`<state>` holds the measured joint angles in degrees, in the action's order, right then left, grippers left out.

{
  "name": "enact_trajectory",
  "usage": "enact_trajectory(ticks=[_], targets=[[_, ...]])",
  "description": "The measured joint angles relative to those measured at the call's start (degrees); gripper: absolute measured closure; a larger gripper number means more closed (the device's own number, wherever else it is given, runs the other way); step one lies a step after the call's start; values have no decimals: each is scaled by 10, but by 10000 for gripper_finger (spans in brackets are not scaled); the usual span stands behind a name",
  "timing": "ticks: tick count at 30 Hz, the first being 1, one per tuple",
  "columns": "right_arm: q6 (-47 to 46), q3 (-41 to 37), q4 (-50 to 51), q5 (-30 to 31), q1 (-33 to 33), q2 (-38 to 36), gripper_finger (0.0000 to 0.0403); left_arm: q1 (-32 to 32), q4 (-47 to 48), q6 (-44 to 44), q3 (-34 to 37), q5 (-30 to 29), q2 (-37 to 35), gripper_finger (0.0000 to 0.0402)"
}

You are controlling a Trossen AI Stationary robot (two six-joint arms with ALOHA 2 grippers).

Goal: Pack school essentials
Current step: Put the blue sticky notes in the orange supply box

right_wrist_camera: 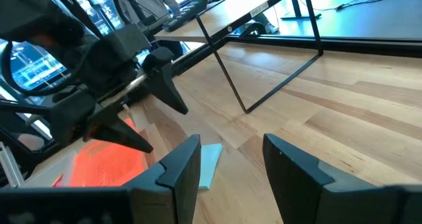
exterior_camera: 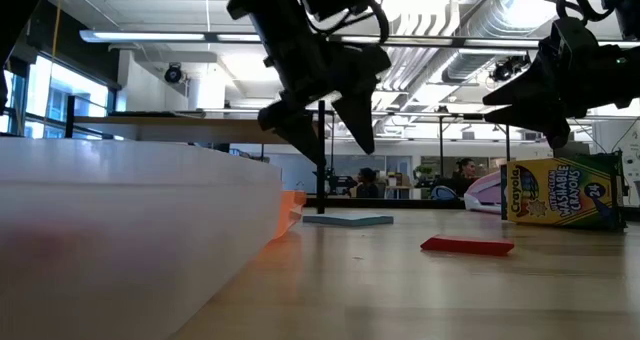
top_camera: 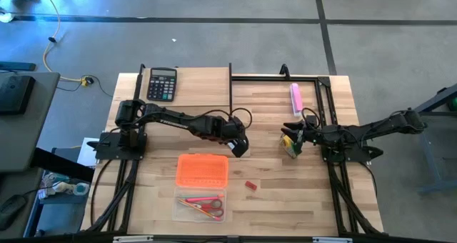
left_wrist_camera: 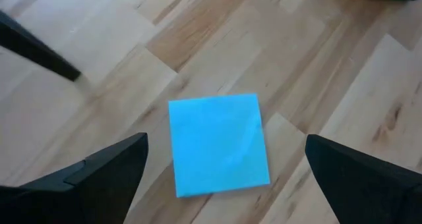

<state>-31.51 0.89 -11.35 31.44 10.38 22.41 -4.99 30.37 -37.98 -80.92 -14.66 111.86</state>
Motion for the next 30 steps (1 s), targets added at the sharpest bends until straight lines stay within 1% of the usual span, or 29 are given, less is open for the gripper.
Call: enact_trajectory(ticks=[6,11,15,20,30], targets=[[0,0,5,0,0,0,249,-2,-17,-9,1,37,40,2],[0,0,15,0,0,0,249,-2,-30,-9,1,37,50,2],[0,0,19,0,0,0,249,-2,-34,-6,0,22,55,2],[0,0,23,0,0,0,249,-3,-37,-9,1,37,71,2],[0,0,35,0,0,0,249,-6,-45,-6,1,24,77,2]])
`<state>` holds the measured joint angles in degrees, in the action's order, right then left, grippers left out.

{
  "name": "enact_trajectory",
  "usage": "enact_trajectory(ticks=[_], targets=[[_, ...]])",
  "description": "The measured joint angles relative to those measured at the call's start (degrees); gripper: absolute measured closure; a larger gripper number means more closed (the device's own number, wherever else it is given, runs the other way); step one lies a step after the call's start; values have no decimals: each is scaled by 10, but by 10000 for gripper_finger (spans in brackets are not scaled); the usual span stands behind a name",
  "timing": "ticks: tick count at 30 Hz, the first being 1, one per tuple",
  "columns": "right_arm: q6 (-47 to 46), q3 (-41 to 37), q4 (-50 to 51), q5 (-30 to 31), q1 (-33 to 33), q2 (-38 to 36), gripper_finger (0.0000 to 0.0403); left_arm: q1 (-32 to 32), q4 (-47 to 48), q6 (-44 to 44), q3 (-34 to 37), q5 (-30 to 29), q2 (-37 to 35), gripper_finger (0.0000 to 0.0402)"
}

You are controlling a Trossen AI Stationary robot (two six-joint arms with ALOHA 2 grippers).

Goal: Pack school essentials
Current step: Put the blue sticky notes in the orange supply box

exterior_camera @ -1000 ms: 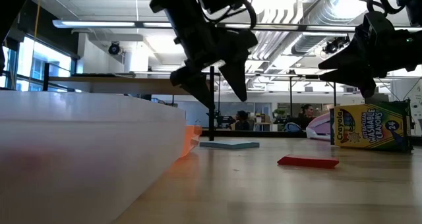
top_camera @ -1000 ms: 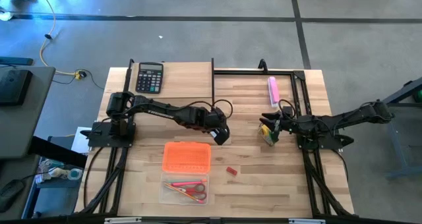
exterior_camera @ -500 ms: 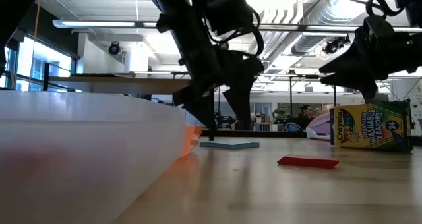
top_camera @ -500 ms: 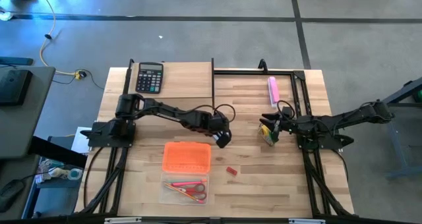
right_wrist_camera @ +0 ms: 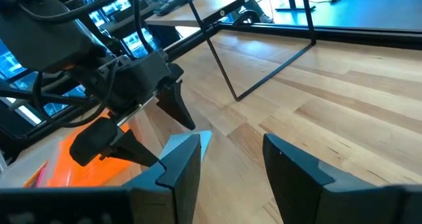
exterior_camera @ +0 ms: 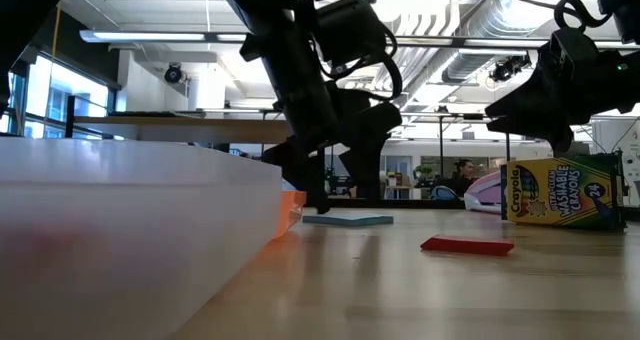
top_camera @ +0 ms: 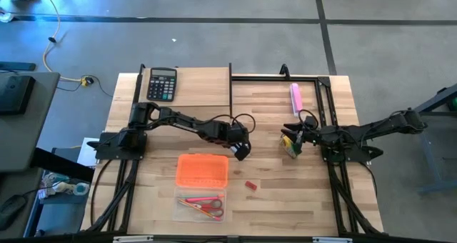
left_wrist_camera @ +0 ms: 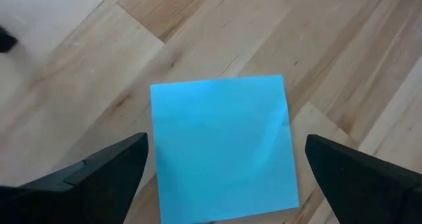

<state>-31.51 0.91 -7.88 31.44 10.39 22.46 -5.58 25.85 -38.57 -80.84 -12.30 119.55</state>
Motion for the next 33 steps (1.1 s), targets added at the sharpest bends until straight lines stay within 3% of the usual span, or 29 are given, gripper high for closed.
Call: enact_trajectory(ticks=[14,33], targets=[[0,0,4,0,0,0,249,1,-16,-5,-3,16,23,2],[0,0,17,0,0,0,249,13,-18,41,-2,-20,42,2]])
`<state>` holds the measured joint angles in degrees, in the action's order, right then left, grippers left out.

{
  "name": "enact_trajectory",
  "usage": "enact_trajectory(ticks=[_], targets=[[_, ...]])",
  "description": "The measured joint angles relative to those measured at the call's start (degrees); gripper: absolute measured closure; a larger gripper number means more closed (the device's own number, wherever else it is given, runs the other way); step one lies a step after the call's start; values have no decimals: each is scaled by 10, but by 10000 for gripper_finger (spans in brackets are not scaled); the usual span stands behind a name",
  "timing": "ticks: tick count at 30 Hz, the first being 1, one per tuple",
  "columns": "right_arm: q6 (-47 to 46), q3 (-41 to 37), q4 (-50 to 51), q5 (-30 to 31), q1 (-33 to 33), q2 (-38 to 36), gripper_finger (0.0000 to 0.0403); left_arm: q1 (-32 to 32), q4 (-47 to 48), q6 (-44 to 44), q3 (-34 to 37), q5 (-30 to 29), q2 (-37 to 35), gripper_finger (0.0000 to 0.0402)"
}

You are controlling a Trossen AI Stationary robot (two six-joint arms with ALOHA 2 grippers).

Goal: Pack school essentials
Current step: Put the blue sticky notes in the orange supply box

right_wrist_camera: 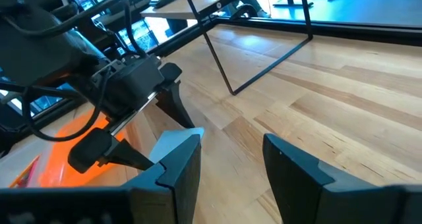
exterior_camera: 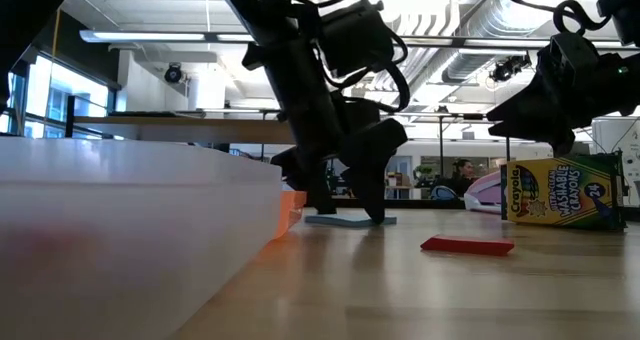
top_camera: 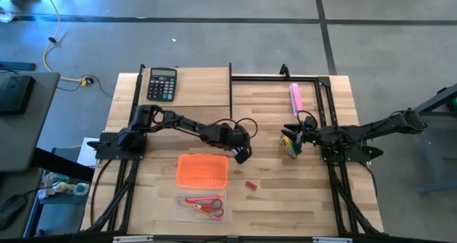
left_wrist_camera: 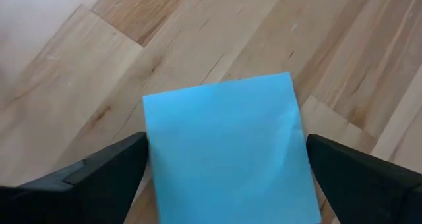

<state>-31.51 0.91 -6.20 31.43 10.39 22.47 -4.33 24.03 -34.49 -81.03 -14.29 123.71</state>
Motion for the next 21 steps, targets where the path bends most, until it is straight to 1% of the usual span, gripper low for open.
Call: enact_trajectory(ticks=[4,15,21], targets=[[0,0,0,0,0,0,249,1,2,8,0,-2,0,8],[0,0,0,0,0,0,249,3,7,8,1,1,-2,56],[0,0,0,0,0,0,249,4,24,25,4,0,-25,71]])
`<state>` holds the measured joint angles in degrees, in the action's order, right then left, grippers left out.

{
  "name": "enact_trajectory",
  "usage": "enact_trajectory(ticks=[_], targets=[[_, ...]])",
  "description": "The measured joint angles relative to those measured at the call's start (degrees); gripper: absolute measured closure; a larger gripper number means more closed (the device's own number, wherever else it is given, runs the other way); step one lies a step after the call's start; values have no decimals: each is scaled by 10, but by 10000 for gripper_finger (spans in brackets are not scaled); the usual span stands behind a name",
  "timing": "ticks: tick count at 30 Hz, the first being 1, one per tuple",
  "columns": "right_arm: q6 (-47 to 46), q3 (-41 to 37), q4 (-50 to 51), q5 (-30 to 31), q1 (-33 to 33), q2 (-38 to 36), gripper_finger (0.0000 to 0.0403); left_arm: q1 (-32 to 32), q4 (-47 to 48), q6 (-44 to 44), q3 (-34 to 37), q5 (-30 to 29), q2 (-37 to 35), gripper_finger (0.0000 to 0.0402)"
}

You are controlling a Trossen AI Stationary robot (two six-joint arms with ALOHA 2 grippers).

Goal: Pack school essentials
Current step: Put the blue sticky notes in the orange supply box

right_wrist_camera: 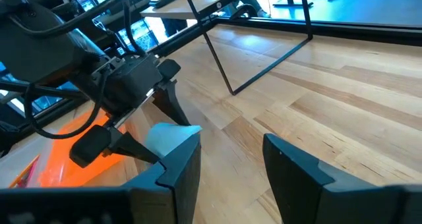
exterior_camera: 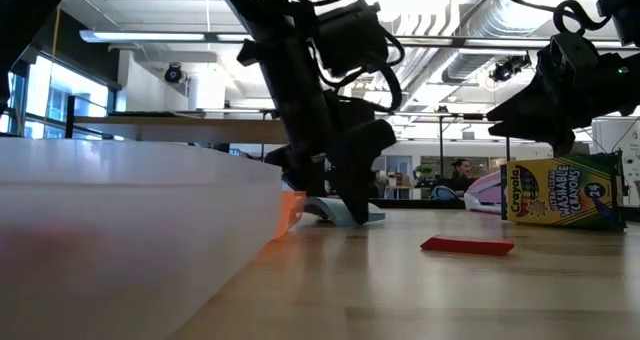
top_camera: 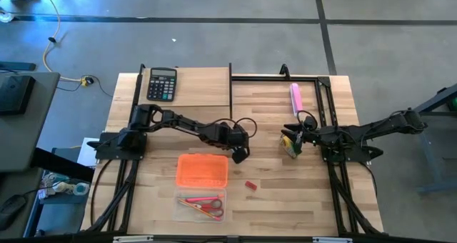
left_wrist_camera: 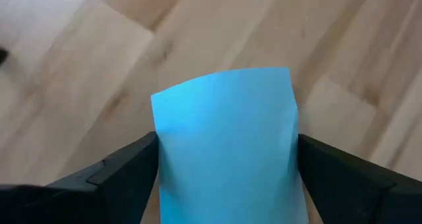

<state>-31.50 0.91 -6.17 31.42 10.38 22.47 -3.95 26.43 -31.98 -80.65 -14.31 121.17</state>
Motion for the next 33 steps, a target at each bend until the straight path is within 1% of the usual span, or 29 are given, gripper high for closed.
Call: enact_trajectory(ticks=[7,13,20,27,33], targets=[[0,0,4,0,0,0,249,7,39,7,1,17,-33,80],[0,0,6,0,0,0,249,15,44,42,-1,-8,-72,81],[0,0,12,0,0,0,249,23,98,58,-1,-13,-128,81],[0,0,13,0,0,0,249,65,170,80,-2,-13,-202,81],[0,0,13,0,0,0,249,131,205,82,7,-9,-256,81]])
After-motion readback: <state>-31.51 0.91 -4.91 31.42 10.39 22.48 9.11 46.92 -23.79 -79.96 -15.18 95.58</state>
